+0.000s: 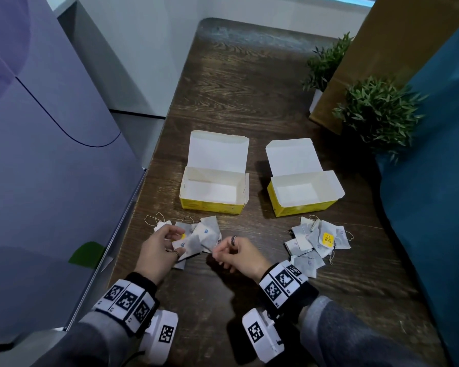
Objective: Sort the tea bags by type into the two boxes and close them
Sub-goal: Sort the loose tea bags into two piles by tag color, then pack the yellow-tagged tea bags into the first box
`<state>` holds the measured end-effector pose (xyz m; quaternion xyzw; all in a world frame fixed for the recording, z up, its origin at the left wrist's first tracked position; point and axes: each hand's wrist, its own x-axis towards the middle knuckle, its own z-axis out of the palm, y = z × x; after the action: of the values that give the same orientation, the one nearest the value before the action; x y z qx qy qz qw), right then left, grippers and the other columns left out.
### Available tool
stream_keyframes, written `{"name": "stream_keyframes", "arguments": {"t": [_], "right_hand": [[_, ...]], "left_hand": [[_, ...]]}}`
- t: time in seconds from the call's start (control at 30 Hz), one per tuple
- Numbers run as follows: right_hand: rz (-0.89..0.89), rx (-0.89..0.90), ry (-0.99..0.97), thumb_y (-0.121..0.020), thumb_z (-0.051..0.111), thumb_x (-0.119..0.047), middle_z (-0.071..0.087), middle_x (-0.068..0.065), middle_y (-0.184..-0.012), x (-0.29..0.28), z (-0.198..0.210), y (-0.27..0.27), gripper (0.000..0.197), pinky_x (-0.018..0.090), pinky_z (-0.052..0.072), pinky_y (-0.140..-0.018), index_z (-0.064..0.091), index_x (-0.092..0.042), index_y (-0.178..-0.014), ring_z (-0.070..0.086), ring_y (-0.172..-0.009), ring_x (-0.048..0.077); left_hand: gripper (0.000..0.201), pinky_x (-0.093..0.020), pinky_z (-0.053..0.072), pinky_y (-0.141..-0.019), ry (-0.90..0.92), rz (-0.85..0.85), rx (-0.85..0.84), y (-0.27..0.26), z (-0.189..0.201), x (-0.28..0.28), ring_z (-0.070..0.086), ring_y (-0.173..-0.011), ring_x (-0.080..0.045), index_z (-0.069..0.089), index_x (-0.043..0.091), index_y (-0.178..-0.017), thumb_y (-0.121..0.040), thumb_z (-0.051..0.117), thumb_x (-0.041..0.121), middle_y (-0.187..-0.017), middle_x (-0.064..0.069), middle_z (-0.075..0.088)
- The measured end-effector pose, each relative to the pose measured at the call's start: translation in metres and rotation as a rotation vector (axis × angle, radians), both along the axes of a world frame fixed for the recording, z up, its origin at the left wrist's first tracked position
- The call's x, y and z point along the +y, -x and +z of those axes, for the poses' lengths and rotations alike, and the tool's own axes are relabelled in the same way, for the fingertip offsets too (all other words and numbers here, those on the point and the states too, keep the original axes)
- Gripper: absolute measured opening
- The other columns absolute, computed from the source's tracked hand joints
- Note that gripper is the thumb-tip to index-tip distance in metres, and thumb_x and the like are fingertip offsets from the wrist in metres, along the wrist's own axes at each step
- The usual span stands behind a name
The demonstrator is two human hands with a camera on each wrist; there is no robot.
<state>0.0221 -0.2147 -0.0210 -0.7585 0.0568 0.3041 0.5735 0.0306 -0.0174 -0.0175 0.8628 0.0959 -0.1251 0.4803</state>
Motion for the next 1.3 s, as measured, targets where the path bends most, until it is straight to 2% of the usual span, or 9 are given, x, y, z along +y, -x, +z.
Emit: {"name": "stream_keyframes", "arguments": {"t": [0.2,0.33,0.5,0.7,0.83,0.93,1.03,1.13,1.3], "right_hand": [[-0.179,-0.172,0.116,-0.091,0.057,-0.023,0.057,-0.009,-0.076,-0.015,0.017,-0.014,0.015,0.023,0.045,-0.066,0.055,-0.025,-0.077,0.052,-0.07,0.007],[-0.374,-0.41,0.223,-0.087,0.063,-0.016,0.049,-0.002,-0.08,-0.029,0.034,-0.036,0.014,0.008,0.041,-0.064,0.049,-0.017,-0.088,0.049,-0.071,0.009],[-0.398,-0.325,0.347,-0.085,0.065,-0.029,0.042,0.005,-0.115,-0.035,0.023,-0.064,0.036,0.047,0.052,-0.085,0.041,-0.017,-0.108,0.054,-0.098,0.022],[-0.291,-0.161,0.403,-0.084,0.061,-0.039,0.057,0.01,-0.121,-0.027,0.004,-0.083,0.054,0.047,0.053,-0.085,0.039,-0.015,-0.128,0.062,-0.099,0.032],[-0.335,-0.099,0.398,-0.087,0.057,-0.036,0.059,0.012,-0.114,-0.024,-0.002,-0.089,0.041,0.046,0.058,-0.073,0.047,-0.013,-0.119,0.064,-0.096,0.033],[-0.366,-0.114,0.395,-0.091,0.052,-0.027,0.059,0.017,-0.11,-0.024,-0.002,-0.089,0.027,0.032,0.054,-0.047,0.048,-0.01,-0.112,0.064,-0.085,0.035],[-0.374,-0.086,0.371,-0.092,0.047,-0.016,0.061,0.02,-0.106,-0.026,0.001,-0.088,0.025,0.023,0.046,-0.039,0.044,-0.007,-0.115,0.06,-0.062,0.023],[-0.344,-0.052,0.369,-0.092,0.045,-0.006,0.062,0.015,-0.103,-0.028,0.003,-0.085,0.041,0.018,0.044,-0.038,0.033,-0.01,-0.131,0.058,-0.058,0.019],[-0.309,-0.074,0.381,-0.087,0.046,0.004,0.058,0.006,-0.095,-0.025,0.009,-0.081,0.049,0.044,0.057,-0.068,0.03,-0.011,-0.13,0.061,-0.08,0.026]], "left_hand": [[0.038,-0.031,0.046,-0.08,-0.248,-0.112,-0.044,-0.008,0.008,0.0,0.054,-0.097,-0.022,0.056,0.021,-0.107,-0.075,0.07,0.007,-0.102,0.0,0.043],[0.036,-0.023,0.045,-0.079,-0.093,0.055,-0.195,-0.039,0.041,-0.007,0.051,-0.083,-0.009,0.052,0.015,-0.115,-0.082,0.066,0.014,-0.109,-0.004,0.046],[0.056,-0.033,0.041,-0.096,0.159,0.227,-0.094,-0.123,0.067,-0.019,0.05,-0.109,-0.017,0.034,0.016,-0.138,-0.088,0.059,0.019,-0.135,-0.004,0.048],[0.092,-0.03,0.042,-0.097,0.099,-0.087,0.116,-0.192,0.063,-0.022,0.047,-0.124,-0.018,0.004,0.021,-0.148,-0.083,0.068,0.02,-0.144,-0.002,0.041],[0.042,-0.036,0.048,-0.094,-0.005,-0.288,-0.074,-0.195,0.054,-0.013,0.061,-0.105,-0.021,0.057,0.021,-0.115,-0.078,0.07,0.007,-0.109,-0.004,0.067],[0.035,-0.03,0.052,-0.072,-0.032,-0.356,-0.316,-0.179,0.05,-0.004,0.062,-0.075,-0.015,0.062,0.033,-0.073,-0.073,0.072,0.0,-0.077,-0.001,0.068],[0.04,-0.024,0.053,-0.072,-0.108,-0.485,-0.446,-0.154,0.041,0.003,0.064,-0.079,-0.008,0.064,0.037,-0.07,-0.067,0.077,-0.001,-0.082,0.016,0.067],[0.04,-0.022,0.052,-0.074,-0.21,-0.625,-0.629,-0.136,0.034,0.01,0.063,-0.081,-0.005,0.069,0.027,-0.079,-0.059,0.08,-0.005,-0.088,0.01,0.071],[0.015,-0.022,0.052,-0.066,-0.262,-0.714,-0.71,-0.125,0.035,0.018,0.066,-0.082,-0.006,0.068,0.024,-0.085,-0.072,0.061,0.021,-0.094,0.006,0.073]]}}
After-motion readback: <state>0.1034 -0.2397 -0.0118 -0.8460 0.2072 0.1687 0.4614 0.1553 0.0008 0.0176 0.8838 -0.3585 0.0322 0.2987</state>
